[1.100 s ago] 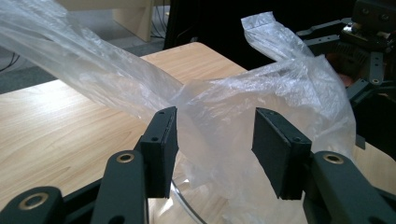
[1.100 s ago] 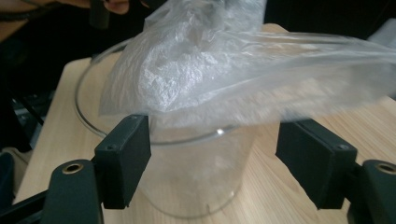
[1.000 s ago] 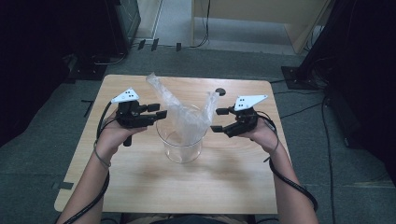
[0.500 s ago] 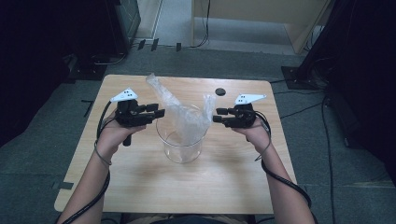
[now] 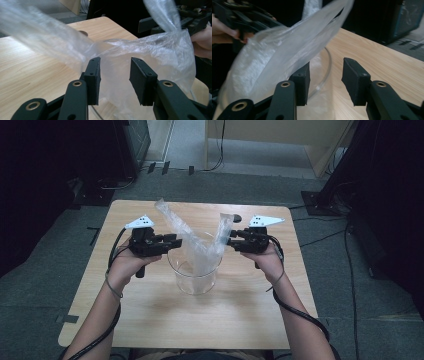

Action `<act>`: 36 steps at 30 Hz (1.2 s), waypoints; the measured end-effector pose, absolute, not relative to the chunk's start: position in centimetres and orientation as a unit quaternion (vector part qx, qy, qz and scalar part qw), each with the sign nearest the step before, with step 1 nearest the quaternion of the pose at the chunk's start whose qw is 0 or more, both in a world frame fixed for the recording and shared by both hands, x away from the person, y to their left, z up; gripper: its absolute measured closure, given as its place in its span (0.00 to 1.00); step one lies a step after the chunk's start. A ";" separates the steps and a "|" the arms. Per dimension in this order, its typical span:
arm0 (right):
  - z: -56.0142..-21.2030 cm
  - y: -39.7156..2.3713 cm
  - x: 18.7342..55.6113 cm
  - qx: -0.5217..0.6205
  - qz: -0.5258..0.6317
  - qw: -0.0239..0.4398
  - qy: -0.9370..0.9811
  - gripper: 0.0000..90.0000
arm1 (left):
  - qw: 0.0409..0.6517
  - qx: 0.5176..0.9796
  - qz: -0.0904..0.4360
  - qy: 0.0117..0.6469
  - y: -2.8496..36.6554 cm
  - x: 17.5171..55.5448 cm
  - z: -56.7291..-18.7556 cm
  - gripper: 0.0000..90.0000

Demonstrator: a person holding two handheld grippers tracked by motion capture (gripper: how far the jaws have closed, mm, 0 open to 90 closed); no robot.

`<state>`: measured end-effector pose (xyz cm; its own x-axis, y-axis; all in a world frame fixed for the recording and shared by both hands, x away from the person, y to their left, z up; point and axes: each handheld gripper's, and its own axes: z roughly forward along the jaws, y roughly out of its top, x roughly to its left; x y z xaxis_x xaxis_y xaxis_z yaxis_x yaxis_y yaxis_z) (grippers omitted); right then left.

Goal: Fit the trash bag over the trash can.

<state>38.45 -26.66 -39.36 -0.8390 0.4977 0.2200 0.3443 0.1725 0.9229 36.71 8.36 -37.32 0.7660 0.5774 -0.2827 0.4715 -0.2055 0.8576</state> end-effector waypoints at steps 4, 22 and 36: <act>-38.6 -25.4 37.9 0.252 0.585 0.055 0.769 0.60 | 0.530 0.778 0.047 0.334 8.0 36.5 -37.3 0.67; -37.8 -20.8 36.1 0.176 0.589 0.005 0.789 0.41 | 0.554 0.780 0.024 0.290 6.1 35.4 -36.4 0.64; -37.1 -18.7 34.6 0.120 0.566 0.022 0.815 0.49 | 0.544 0.793 -0.002 0.275 5.1 35.1 -36.7 0.79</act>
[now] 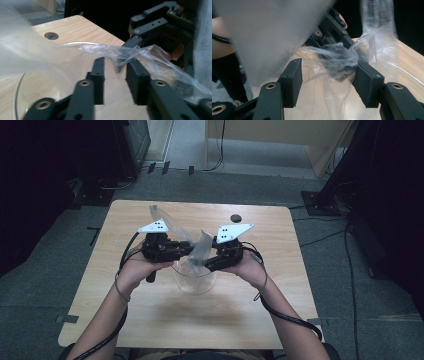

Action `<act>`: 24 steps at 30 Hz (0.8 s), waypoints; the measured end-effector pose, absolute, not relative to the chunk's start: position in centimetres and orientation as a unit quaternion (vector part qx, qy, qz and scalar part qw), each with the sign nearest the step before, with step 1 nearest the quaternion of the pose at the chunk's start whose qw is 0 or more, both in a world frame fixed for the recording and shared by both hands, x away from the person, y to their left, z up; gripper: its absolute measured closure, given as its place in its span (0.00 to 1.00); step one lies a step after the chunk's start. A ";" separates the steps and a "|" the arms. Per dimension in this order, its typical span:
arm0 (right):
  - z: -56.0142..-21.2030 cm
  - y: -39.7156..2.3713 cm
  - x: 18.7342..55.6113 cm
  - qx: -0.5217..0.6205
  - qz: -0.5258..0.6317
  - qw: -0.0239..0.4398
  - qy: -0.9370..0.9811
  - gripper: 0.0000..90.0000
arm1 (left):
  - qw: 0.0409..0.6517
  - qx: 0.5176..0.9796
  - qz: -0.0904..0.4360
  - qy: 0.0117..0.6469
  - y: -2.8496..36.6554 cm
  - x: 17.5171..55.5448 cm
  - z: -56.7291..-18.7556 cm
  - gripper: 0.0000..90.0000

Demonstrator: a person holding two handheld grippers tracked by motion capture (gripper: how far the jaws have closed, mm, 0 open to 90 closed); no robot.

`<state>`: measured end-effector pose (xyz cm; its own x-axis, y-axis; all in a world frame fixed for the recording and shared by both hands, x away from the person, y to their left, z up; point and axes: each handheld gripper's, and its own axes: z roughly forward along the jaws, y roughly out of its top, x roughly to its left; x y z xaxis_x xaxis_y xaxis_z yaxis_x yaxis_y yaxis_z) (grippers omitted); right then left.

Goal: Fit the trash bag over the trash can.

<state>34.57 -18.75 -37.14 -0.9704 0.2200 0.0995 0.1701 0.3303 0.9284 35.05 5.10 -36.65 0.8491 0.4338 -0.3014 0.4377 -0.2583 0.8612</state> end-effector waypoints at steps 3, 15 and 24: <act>-37.1 -18.8 34.5 0.126 0.560 0.027 0.818 0.57 | 0.541 0.798 -0.004 0.264 5.1 34.9 -36.5 0.86; -36.6 -20.2 34.8 0.165 0.559 0.033 0.812 0.96 | 0.539 0.804 -0.011 0.253 5.5 34.8 -36.0 0.99; -36.5 -21.1 35.0 0.179 0.554 0.043 0.812 0.98 | 0.543 0.796 -0.005 0.268 6.5 35.0 -35.8 0.99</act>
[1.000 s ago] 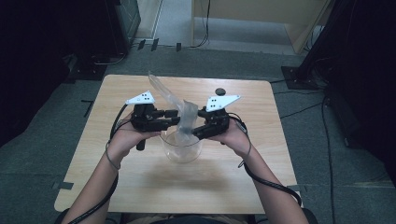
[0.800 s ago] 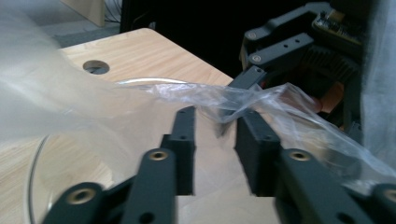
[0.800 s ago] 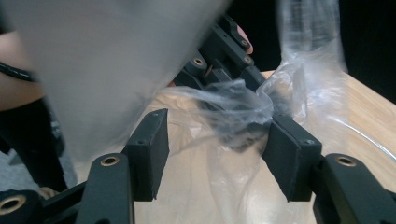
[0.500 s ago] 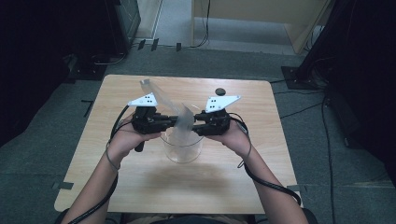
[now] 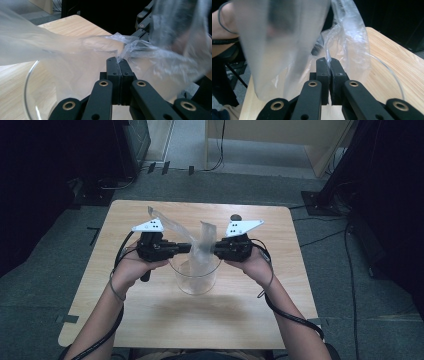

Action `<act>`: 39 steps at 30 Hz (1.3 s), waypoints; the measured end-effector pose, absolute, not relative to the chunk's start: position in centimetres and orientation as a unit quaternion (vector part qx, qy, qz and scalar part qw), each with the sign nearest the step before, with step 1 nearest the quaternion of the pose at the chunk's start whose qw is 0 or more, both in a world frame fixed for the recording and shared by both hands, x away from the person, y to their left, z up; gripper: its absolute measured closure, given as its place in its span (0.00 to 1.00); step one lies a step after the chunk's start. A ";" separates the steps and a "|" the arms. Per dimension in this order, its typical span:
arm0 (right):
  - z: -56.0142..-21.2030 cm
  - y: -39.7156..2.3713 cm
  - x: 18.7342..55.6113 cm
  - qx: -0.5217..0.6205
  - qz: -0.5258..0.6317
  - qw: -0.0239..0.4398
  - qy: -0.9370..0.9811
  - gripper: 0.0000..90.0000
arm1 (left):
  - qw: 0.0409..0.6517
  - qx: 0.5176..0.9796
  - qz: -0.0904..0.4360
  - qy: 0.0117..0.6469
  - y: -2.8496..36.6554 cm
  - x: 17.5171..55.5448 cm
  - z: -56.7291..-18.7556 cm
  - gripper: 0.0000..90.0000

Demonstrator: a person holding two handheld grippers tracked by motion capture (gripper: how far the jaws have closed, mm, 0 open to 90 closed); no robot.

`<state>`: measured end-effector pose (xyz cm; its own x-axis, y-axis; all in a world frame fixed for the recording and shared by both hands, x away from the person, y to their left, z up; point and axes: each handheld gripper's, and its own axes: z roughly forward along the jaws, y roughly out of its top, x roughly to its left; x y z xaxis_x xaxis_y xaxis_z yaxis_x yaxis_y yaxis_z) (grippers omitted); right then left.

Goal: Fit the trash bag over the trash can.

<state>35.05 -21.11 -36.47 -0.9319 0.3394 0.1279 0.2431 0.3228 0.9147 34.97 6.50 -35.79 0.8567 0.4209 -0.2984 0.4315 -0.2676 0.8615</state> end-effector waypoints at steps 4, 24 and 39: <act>-36.5 -22.0 35.4 0.200 0.553 0.047 0.808 0.98 | 0.543 0.794 -0.001 0.275 7.1 35.1 -35.8 0.99; -37.0 -27.4 36.1 0.276 0.537 0.087 0.793 0.98 | 0.532 0.783 0.008 0.322 10.8 35.5 -36.5 1.00; -37.2 -30.9 36.4 0.302 0.520 0.085 0.794 0.98 | 0.526 0.774 0.009 0.351 14.2 35.8 -37.3 1.00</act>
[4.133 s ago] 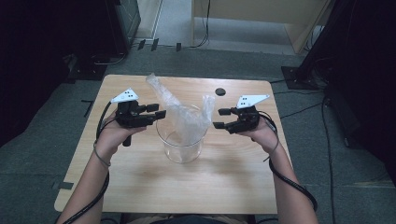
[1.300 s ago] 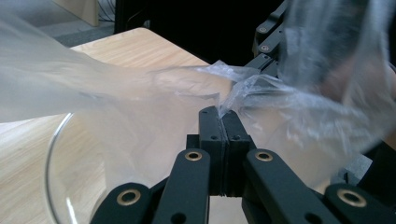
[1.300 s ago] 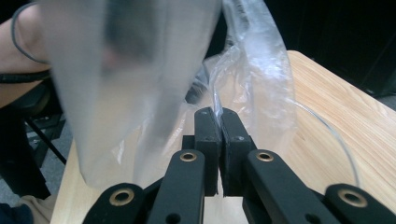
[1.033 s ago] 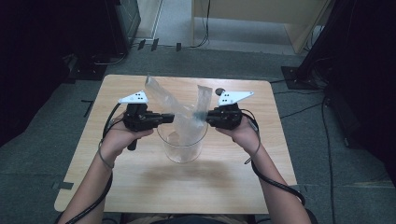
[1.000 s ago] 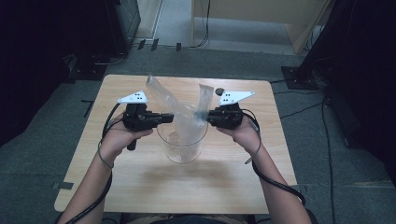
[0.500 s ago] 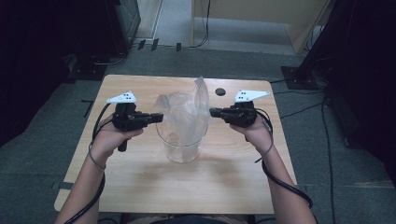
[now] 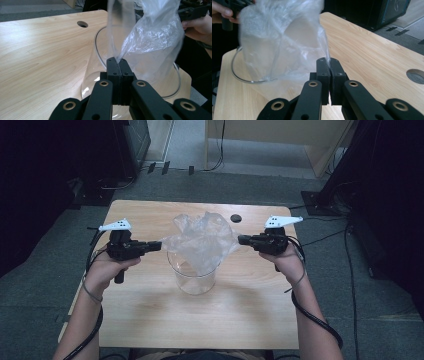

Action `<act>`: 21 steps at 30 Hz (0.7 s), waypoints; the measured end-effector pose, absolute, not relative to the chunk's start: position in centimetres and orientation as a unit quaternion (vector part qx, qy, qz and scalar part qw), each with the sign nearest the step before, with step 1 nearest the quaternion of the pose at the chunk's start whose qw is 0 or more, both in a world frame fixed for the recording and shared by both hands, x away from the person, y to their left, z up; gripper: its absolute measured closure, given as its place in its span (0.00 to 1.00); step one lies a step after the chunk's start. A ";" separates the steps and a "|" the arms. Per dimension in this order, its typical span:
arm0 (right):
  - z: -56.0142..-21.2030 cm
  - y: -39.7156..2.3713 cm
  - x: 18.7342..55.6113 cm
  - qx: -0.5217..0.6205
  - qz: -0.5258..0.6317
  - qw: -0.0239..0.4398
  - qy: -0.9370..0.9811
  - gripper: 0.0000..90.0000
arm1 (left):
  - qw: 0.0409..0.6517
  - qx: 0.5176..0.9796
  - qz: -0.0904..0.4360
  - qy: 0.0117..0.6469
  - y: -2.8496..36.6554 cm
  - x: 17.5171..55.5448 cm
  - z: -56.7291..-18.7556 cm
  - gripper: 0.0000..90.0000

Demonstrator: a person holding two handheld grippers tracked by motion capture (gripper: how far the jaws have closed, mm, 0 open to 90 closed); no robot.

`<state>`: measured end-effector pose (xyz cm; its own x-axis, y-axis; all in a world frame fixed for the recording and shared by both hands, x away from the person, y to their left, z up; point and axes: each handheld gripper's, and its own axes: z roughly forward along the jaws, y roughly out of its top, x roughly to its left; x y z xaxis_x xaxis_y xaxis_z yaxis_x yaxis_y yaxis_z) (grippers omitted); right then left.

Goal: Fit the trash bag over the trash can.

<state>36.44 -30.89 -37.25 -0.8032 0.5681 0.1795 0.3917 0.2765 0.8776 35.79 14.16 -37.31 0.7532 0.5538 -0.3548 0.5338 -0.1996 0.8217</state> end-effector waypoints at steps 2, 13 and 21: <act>-37.3 -31.1 36.4 0.301 0.515 0.086 0.798 0.99 | 0.520 0.776 0.012 0.356 14.6 35.8 -37.4 1.00; -36.6 -32.0 36.2 0.299 0.499 0.105 0.807 0.87 | 0.527 0.773 0.013 0.353 15.2 35.6 -37.1 0.94; -36.2 -31.6 36.1 0.259 0.537 0.075 0.800 0.60 | 0.553 0.775 0.012 0.304 14.0 35.0 -36.6 0.56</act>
<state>36.14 -31.64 -36.25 -0.8545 0.4947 0.1582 0.3339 0.2899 0.8969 35.01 14.04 -36.60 0.8149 0.4852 -0.3172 0.4576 -0.2026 0.8658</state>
